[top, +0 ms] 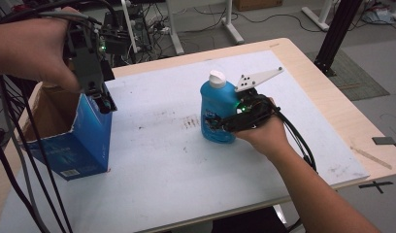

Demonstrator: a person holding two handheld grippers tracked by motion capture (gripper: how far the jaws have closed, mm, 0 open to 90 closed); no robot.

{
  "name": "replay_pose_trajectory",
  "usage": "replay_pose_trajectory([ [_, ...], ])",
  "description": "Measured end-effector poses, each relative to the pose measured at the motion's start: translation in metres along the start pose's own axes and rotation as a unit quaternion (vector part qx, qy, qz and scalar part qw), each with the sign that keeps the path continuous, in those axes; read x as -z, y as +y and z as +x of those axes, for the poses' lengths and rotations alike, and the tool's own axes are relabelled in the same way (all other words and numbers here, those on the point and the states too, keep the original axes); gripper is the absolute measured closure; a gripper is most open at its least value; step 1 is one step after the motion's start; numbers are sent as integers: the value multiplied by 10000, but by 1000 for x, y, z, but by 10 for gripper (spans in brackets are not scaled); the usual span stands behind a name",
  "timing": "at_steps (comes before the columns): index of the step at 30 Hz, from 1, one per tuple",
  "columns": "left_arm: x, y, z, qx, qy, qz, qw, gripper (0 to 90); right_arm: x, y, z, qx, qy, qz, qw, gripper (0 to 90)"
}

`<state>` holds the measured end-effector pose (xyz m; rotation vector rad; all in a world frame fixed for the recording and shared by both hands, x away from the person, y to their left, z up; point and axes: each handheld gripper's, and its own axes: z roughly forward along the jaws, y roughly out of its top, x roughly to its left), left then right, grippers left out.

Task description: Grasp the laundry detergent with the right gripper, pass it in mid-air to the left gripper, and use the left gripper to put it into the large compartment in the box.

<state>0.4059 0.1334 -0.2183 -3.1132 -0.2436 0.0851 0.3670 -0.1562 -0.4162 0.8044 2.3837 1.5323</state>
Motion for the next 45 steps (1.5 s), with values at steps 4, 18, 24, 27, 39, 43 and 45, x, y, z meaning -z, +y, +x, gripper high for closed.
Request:
replay_pose_trajectory([
  [4,0,0,0,-5,2,-2,10000,17,1,0,3,199,-92,-4,9998,448],
  [18,0,5,-7,-92,-1,-78,9999,17,9,28,18,593,183,95,9980,462],
  [24,0,8,-13,-146,35,-42,9999,17,10,44,26,769,406,204,9960,462],
  [27,3,11,-19,-191,18,-111,9998,17,8,54,35,906,602,303,9936,461],
  [39,8,25,-42,-474,125,-57,9988,17,-12,80,68,1321,1356,536,9805,461],
  [43,10,27,-46,-496,102,-120,9986,17,-17,85,75,1379,1482,582,9776,461],
  [45,12,29,-51,-544,75,-135,9984,17,-21,88,80,1418,1610,592,9749,461],
])
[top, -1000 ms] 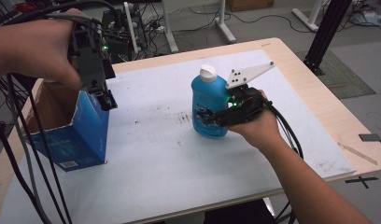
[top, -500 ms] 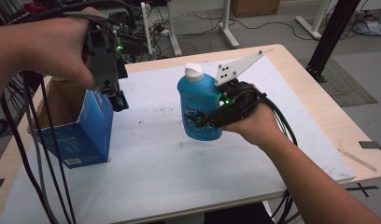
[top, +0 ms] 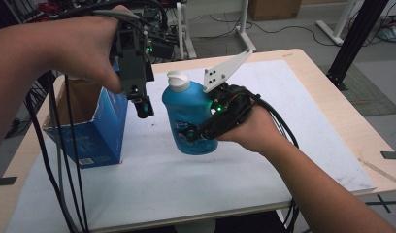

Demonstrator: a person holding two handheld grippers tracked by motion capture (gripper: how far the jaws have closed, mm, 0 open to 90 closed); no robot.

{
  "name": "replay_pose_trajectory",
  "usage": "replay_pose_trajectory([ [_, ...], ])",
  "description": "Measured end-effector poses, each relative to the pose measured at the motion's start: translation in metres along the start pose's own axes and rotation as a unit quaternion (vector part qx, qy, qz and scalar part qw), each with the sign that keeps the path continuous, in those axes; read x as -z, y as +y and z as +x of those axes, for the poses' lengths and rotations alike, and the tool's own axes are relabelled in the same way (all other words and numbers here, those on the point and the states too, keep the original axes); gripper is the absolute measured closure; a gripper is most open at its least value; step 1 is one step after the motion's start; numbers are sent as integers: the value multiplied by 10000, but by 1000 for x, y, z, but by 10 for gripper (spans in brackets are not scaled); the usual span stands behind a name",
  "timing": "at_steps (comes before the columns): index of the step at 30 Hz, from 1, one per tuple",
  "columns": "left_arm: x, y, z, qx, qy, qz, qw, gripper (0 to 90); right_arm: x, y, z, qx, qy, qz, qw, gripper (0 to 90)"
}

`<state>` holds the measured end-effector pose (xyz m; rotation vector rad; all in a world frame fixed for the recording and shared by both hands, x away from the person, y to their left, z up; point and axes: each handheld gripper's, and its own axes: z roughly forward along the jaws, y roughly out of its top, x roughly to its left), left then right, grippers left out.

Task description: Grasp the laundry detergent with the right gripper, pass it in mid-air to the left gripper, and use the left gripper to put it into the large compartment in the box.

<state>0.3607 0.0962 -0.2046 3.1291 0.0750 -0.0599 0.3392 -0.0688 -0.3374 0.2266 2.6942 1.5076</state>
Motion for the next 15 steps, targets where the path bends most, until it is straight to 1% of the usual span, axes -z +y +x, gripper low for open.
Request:
replay_pose_trajectory([
  [1,0,0,0,0,0,0,10000,17,-2,2,1,29,23,0,10000,461],
  [3,-1,3,-6,-64,-3,89,9999,17,-5,5,2,80,69,68,9999,461],
  [5,-1,4,-8,-84,6,109,9999,17,-6,6,3,102,100,79,9999,461],
  [6,-1,6,-12,-81,25,128,9999,17,-8,9,3,118,150,64,9998,462],
  [7,-1,7,-13,-122,45,139,9998,17,-9,10,4,134,180,29,9997,462],
  [9,-1,9,-16,-90,91,144,9998,17,-12,13,5,145,254,16,9996,462],
  [10,-1,9,-16,-90,91,144,9998,17,-12,13,5,145,254,16,9996,462],
  [11,-1,12,-18,-84,127,142,9998,17,-15,17,7,185,321,0,9993,463],
  [15,-3,18,-23,-110,86,139,9998,17,-20,22,11,241,411,-17,9989,463],
])
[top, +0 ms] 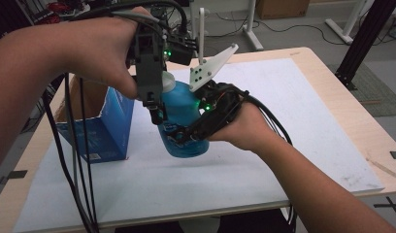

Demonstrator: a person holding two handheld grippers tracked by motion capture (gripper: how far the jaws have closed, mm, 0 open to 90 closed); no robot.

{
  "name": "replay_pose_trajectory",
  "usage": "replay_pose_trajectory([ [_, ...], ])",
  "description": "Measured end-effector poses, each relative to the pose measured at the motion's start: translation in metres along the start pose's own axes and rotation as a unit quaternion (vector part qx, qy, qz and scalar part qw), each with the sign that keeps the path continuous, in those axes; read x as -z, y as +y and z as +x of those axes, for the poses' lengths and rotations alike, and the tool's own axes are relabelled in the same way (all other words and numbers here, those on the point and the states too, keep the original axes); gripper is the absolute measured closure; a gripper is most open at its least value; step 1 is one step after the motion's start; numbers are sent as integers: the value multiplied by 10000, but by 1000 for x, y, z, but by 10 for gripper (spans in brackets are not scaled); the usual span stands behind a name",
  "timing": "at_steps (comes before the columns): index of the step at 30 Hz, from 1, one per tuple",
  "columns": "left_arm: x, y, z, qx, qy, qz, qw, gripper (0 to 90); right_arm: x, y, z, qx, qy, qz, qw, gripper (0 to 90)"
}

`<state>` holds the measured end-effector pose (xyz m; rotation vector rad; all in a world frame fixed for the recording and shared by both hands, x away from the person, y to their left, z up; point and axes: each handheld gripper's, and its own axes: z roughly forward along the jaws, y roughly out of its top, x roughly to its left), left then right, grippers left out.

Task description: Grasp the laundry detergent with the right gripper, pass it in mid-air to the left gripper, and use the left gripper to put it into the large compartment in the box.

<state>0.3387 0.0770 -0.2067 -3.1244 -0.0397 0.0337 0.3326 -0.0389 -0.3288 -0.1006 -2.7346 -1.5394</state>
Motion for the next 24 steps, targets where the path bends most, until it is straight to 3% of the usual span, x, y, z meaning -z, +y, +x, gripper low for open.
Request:
replay_pose_trajectory([
  [9,-2,6,-1,99,-1,36,9999,17,-1,4,2,-46,108,-158,9998,464],
  [16,-4,10,1,254,15,-14,9997,17,1,3,1,-76,64,-178,9998,463],
  [24,-4,14,4,323,-29,-45,9995,97,4,0,-3,-108,88,-231,9996,464],
])
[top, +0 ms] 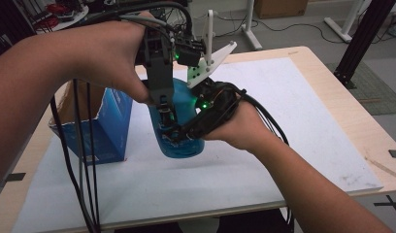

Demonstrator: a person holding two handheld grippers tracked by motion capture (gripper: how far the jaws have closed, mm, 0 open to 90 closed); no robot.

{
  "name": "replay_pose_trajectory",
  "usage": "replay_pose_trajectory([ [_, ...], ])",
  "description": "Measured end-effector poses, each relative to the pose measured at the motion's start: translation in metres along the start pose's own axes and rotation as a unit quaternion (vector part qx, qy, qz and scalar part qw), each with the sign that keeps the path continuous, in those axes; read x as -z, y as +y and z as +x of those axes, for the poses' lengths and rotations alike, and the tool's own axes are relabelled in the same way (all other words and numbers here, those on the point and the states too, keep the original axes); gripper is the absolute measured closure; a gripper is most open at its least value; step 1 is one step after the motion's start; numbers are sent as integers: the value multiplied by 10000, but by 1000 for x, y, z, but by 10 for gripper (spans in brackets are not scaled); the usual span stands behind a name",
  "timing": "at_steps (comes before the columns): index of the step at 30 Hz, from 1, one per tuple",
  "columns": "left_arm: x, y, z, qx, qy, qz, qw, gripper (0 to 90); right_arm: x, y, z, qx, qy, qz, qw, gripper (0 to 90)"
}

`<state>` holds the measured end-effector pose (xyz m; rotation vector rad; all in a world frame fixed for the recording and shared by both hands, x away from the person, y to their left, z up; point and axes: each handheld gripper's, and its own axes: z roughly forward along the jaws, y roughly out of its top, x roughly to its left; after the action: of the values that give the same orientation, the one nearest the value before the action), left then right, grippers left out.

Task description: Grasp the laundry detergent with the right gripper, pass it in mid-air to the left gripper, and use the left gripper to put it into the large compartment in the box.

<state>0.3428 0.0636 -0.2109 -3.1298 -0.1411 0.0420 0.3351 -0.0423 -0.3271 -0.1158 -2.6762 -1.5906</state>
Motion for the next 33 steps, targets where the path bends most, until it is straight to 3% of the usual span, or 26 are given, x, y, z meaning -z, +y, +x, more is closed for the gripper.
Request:
replay_pose_trajectory([
  [8,-1,4,3,10,14,-38,10000,153,1,-2,0,-172,41,-44,9998,464],
  [10,-1,5,3,8,-44,-19,10000,207,2,-3,0,-193,43,-49,9998,465],
  [33,-2,8,5,-1,-32,3,10000,285,5,-6,-3,-193,42,-155,9997,465],
])
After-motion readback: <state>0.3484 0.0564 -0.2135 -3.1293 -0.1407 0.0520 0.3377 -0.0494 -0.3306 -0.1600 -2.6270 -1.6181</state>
